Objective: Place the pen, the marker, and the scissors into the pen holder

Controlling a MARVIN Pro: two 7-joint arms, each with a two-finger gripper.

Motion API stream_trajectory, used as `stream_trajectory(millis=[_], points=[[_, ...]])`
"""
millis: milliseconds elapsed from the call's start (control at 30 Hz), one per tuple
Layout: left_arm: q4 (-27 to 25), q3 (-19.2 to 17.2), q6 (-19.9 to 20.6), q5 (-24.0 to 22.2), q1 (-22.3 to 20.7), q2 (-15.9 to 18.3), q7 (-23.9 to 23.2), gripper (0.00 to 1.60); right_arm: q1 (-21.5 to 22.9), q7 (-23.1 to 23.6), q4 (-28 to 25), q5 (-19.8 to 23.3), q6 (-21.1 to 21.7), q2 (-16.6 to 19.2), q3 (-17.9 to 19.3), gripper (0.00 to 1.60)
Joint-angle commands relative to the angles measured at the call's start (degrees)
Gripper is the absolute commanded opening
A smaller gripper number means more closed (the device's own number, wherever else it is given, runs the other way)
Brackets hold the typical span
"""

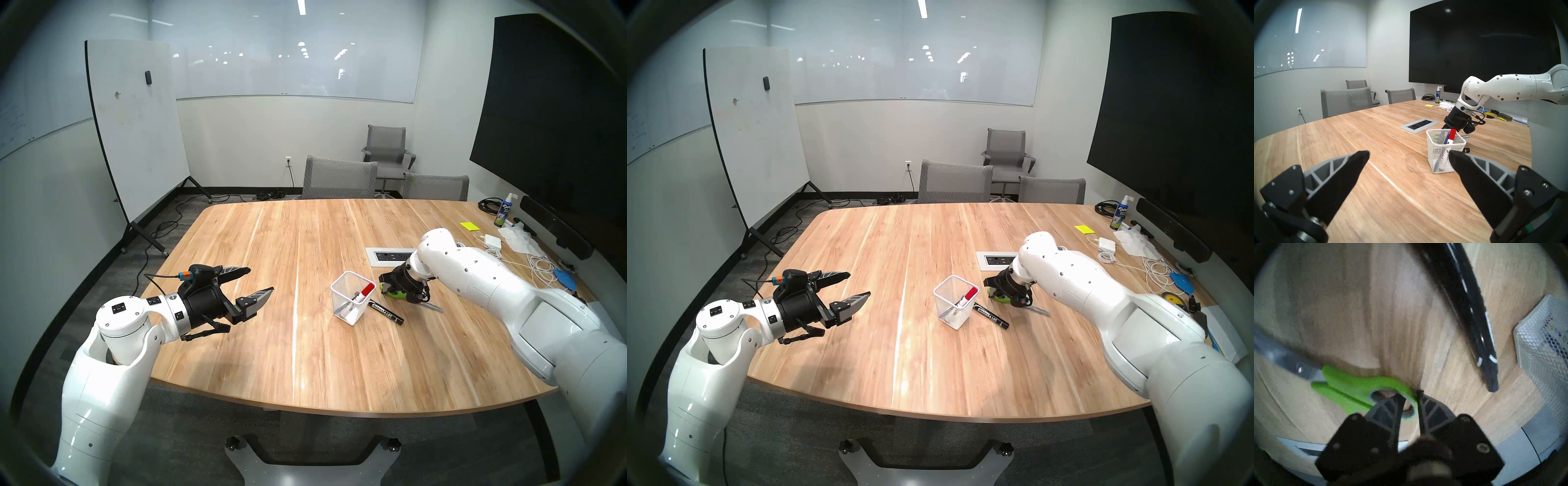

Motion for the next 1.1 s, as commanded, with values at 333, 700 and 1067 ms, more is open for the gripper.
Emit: stream_trajectory(millis=[333,700,1067], points=[[-0.9,-0.1,0.0,0.0,-0.1,0.1,0.0,1.60,-1.2,-2.0,-3.0,1.2,3.6,1.3,2.2,0.00],[-0.8,-0.1,0.0,0.0,-0.1,0.1,0.0,1.60,-2.3,-2.3,-6.2,2.5,5.9,4.2,5.0,0.00],[-0.4,0.0,-0.1,0.0,-0.3,0.0,-0.1,1.60,3.0,-1.0,-7.5,2.2,7.5,-3.2,1.9,0.00]])
